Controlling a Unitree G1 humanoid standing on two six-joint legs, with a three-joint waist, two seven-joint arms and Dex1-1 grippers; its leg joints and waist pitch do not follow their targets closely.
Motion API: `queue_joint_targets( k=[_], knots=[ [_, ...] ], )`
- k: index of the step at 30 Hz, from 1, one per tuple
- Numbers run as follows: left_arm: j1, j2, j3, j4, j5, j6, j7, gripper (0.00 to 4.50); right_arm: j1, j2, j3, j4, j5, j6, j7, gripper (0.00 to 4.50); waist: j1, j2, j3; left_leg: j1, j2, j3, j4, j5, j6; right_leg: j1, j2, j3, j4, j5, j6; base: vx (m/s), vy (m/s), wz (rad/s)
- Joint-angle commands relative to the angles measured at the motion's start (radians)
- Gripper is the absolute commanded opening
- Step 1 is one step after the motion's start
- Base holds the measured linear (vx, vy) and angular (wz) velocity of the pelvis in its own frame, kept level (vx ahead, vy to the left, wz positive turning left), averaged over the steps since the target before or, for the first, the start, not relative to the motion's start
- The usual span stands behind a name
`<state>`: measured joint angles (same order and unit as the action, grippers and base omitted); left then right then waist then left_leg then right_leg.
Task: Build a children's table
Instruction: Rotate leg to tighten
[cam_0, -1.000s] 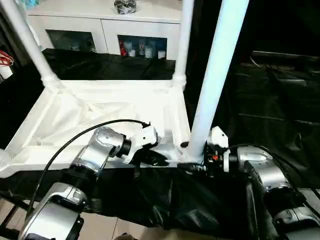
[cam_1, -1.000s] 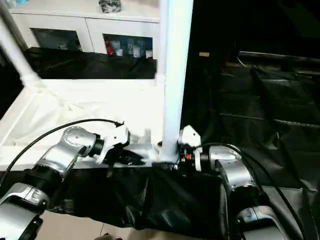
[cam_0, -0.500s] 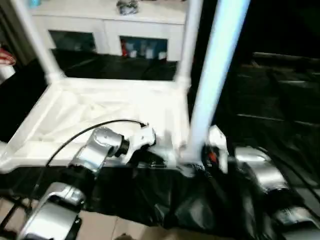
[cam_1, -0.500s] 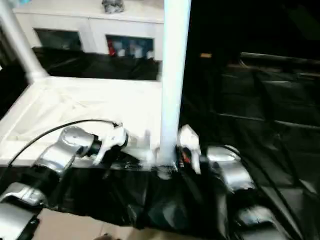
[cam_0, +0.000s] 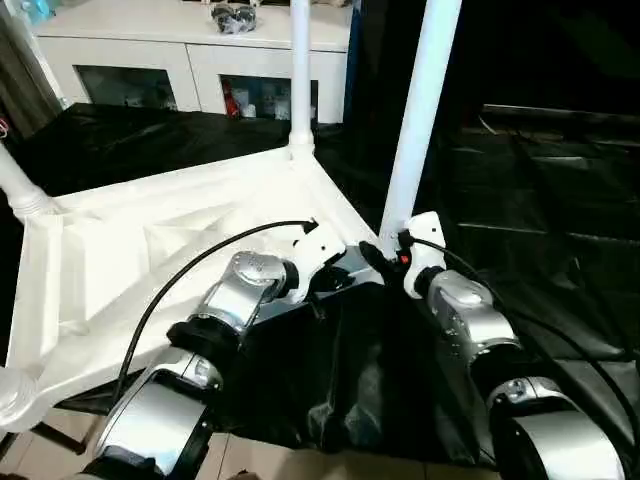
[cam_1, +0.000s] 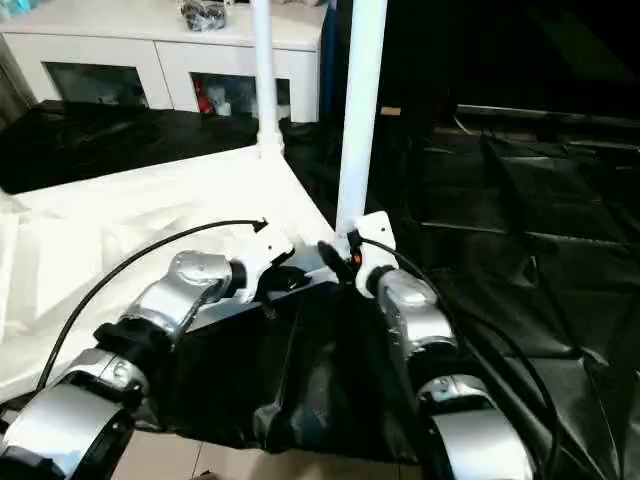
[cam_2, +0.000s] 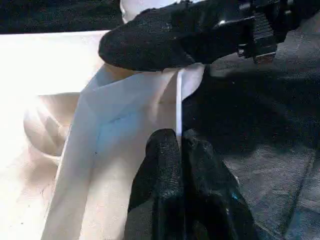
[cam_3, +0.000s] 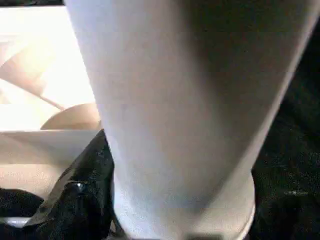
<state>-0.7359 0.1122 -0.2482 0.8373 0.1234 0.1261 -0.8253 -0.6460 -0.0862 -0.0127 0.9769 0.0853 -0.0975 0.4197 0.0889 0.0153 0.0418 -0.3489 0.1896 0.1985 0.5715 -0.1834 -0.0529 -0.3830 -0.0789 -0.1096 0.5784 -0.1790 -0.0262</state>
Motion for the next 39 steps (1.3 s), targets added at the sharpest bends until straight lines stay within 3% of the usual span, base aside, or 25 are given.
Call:
queue_joint_targets(
  k=[1, 3, 8, 13, 16, 21, 27, 29, 30, 31, 32, 37, 39],
  knots=[
    [-0.022, -0.039, -0.013, -0.006, -0.013, -0.041, -0.005, 0.0, 0.018, 0.07, 0.044, 0.05, -0.006, 0.037, 0.051, 3.59, 0.001, -0.007, -0.053, 0.007, 0.053, -0.028, -0.067, -0.235, 0.044, 0.036, -0.094, 0.063, -0.077, -0.309, -0.177, 0.0, 0.0, 0.0],
    [-0.018, -0.031, -0.018, -0.008, -0.018, -0.064, -0.039, 0.0, 0.018, 0.066, 0.041, 0.043, 0.0, 0.032, 0.065, 3.87, 0.0, -0.006, -0.054, 0.006, 0.053, -0.028, -0.067, -0.23, 0.048, 0.038, -0.093, 0.063, -0.075, -0.297, -0.182, 0.0, 0.0, 0.0],
    [-0.005, -0.001, -0.029, -0.027, -0.038, -0.096, -0.138, 0.0, 0.034, 0.025, 0.065, 0.009, -0.015, -0.004, 0.157, 4.06, 0.001, -0.006, -0.055, 0.004, 0.053, -0.026, -0.065, -0.228, 0.054, 0.041, -0.094, 0.063, -0.074, -0.284, -0.187, 0.0, 0.0, 0.0],
    [0.015, 0.043, -0.041, -0.058, -0.058, -0.117, -0.264, 0.0, 0.078, -0.044, 0.107, -0.062, -0.014, -0.042, 0.357, 4.06, 0.008, -0.001, -0.061, 0.0, 0.059, -0.023, -0.06, -0.17, 0.088, 0.045, -0.088, 0.061, -0.053, -0.139, -0.229, 0.0, 0.0, 0.0],
    [0.024, 0.069, -0.051, -0.072, -0.068, -0.131, -0.331, 0.0, 0.114, -0.09, 0.137, -0.113, -0.005, -0.051, 0.483, 4.06, 0.011, 0.002, -0.058, -0.001, 0.058, -0.021, -0.058, -0.18, 0.096, 0.046, -0.089, 0.061, -0.056, -0.155, -0.232, 0.0, 0.0, 0.0],
    [0.041, 0.119, -0.066, -0.099, -0.081, -0.141, -0.458, 0.0, 0.172, -0.169, 0.182, -0.217, 0.016, -0.041, 0.704, 4.06, 0.02, 0.006, -0.054, 0.008, 0.062, -0.023, -0.064, -0.238, 0.077, 0.041, -0.089, 0.062, -0.069, -0.251, -0.212, 0.0, 0.0, 0.0],
    [0.051, 0.162, -0.084, -0.118, -0.089, -0.138, -0.557, 0.0, 0.21, -0.231, 0.241, -0.295, 0.007, -0.025, 0.84, 4.06, 0.024, 0.01, -0.054, 0.008, 0.062, -0.025, -0.066, -0.244, 0.067, 0.041, -0.089, 0.063, -0.069, -0.256, -0.211, 0.0, 0.0, 0.0],
    [0.054, 0.167, -0.086, -0.122, -0.094, -0.136, -0.572, 0.0, 0.218, -0.239, 0.245, -0.316, 0.01, -0.01, 0.86, 3.9, 0.025, 0.005, -0.055, 0.009, 0.062, -0.025, -0.065, -0.239, 0.065, 0.042, -0.089, 0.063, -0.068, -0.252, -0.214, 0.0, 0.0, 0.0],
    [0.056, 0.167, -0.085, -0.123, -0.093, -0.135, -0.576, 0.0, 0.228, -0.242, 0.243, -0.339, 0.025, 0.01, 0.88, 3.9, 0.025, -0.005, -0.054, 0.008, 0.062, -0.023, -0.066, -0.234, 0.068, 0.042, -0.088, 0.063, -0.069, -0.253, -0.213, 0.0, 0.0, 0.0],
    [0.056, 0.167, -0.085, -0.124, -0.093, -0.135, -0.577, 0.0, 0.23, -0.242, 0.243, -0.345, 0.029, 0.016, 0.885, 3.68, 0.029, -0.002, -0.055, 0.008, 0.063, -0.025, -0.065, -0.221, 0.073, 0.042, -0.09, 0.064, -0.066, -0.252, -0.212, 0.0, 0.0, 0.0],
    [0.059, 0.168, -0.085, -0.131, -0.094, -0.128, -0.58, 0.0, 0.238, -0.243, 0.245, -0.363, 0.041, 0.035, 0.899, 3.62, 0.03, -0.007, -0.056, 0.005, 0.063, -0.024, -0.064, -0.208, 0.078, 0.044, -0.092, 0.064, -0.064, -0.246, -0.212, 0.0, 0.0, 0.0],
    [0.07, 0.168, -0.08, -0.16, -0.106, -0.099, -0.578, 0.0, 0.251, -0.238, 0.263, -0.383, 0.044, 0.056, 0.916, 3.29, 0.036, 0.003, -0.056, 0.006, 0.064, -0.025, -0.064, -0.202, 0.071, 0.04, -0.092, 0.064, -0.066, -0.252, -0.207, 0.0, 0.0, 0.0],
    [0.072, 0.166, -0.079, -0.162, -0.106, -0.097, -0.575, 0.0, 0.251, -0.236, 0.262, -0.385, 0.045, 0.059, 0.914, 3.1, 0.037, 0.002, -0.056, 0.006, 0.063, -0.025, -0.064, -0.202, 0.068, 0.041, -0.091, 0.063, -0.065, -0.243, -0.208, 0.0, 0.0, 0.0]
  ],
)
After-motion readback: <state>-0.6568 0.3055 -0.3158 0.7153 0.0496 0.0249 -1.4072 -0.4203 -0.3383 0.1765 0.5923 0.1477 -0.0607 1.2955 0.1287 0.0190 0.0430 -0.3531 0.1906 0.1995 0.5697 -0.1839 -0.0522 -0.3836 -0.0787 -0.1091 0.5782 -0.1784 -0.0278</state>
